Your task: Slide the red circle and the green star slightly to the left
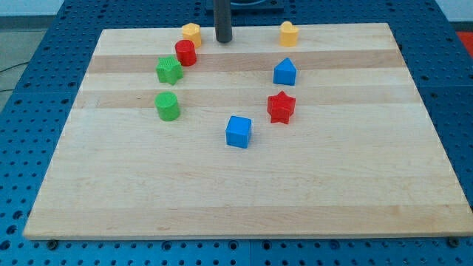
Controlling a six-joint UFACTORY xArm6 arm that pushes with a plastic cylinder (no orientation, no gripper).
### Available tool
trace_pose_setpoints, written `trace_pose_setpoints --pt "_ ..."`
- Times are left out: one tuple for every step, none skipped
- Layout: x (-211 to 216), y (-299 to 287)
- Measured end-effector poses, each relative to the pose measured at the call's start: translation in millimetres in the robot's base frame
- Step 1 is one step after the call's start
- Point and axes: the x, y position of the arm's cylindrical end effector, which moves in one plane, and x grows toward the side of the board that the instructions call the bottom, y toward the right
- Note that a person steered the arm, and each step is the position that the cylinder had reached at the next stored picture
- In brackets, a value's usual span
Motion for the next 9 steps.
trace_pose_setpoints --pt "26 -1" --pt "32 -12" --pt "32 -30" --pt "32 -42" --pt "33 -46" --pt "33 -53" --pt "34 -56" --pt "37 -56" --pt "47 -63"
